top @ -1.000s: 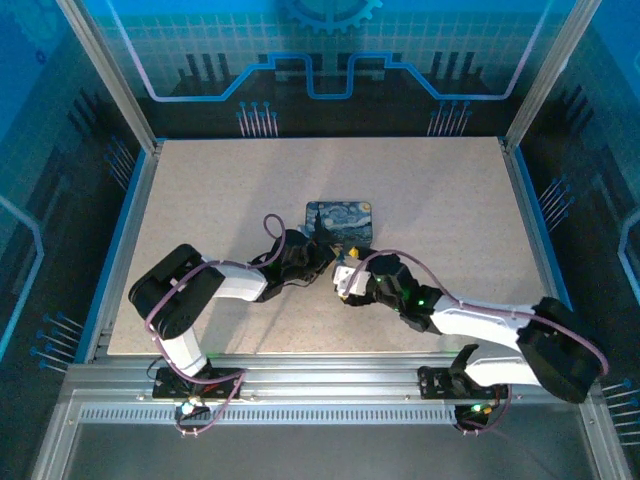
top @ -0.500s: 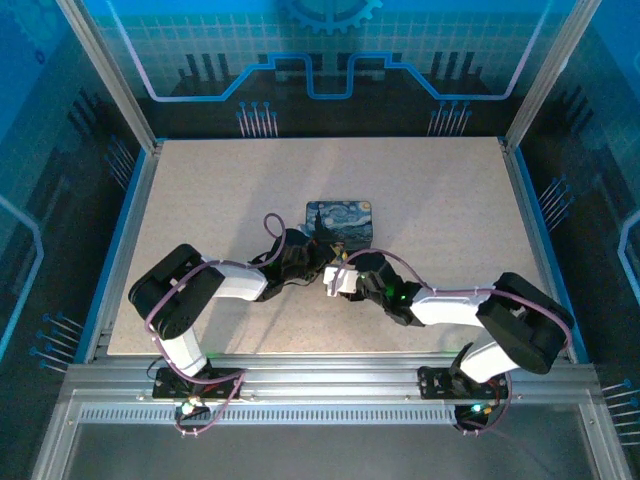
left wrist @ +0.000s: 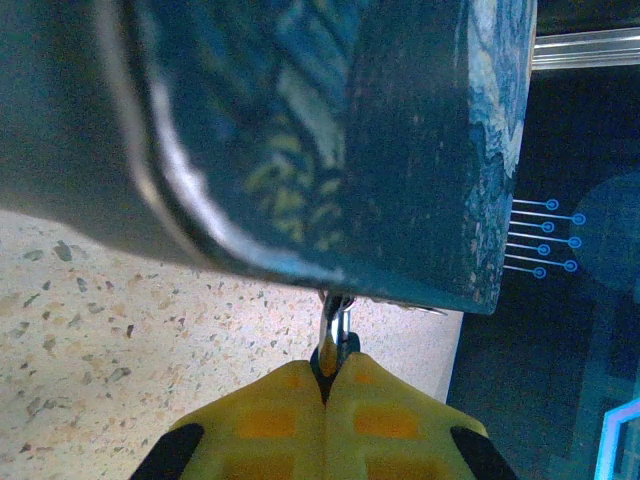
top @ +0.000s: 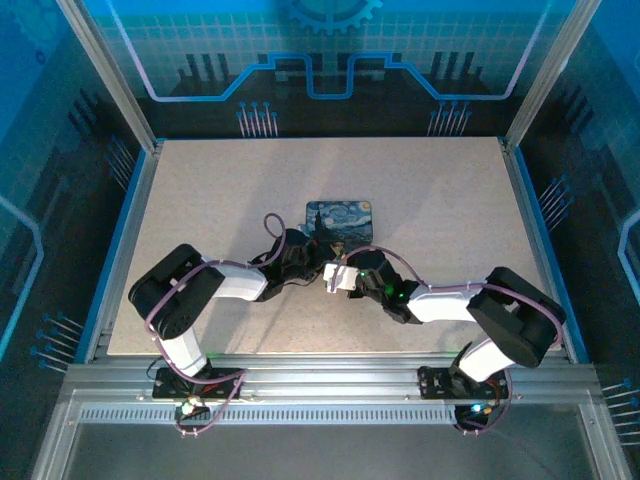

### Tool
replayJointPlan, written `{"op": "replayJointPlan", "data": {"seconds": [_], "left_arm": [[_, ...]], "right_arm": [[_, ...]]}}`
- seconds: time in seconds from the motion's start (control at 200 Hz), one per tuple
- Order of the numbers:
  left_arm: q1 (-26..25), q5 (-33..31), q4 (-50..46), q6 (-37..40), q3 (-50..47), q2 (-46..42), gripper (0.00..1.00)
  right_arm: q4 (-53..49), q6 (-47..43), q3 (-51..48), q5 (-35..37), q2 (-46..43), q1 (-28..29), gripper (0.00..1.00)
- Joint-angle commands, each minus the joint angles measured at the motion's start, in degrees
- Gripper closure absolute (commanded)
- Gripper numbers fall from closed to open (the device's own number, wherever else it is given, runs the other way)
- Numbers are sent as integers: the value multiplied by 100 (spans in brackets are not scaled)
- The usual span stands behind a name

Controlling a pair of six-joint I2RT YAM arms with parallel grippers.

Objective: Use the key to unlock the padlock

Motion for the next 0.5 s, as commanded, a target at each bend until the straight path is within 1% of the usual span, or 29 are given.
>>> {"op": "replayJointPlan", "data": {"seconds": [0.0, 0.495], "left_arm": [[-34, -70, 164, 7, 140, -155, 100], [-24, -84, 161, 14, 144, -155, 100]], "right_arm": [[282, 21, 132, 5, 102, -47, 65], [555, 5, 125, 303, 316, -49, 81]]}}
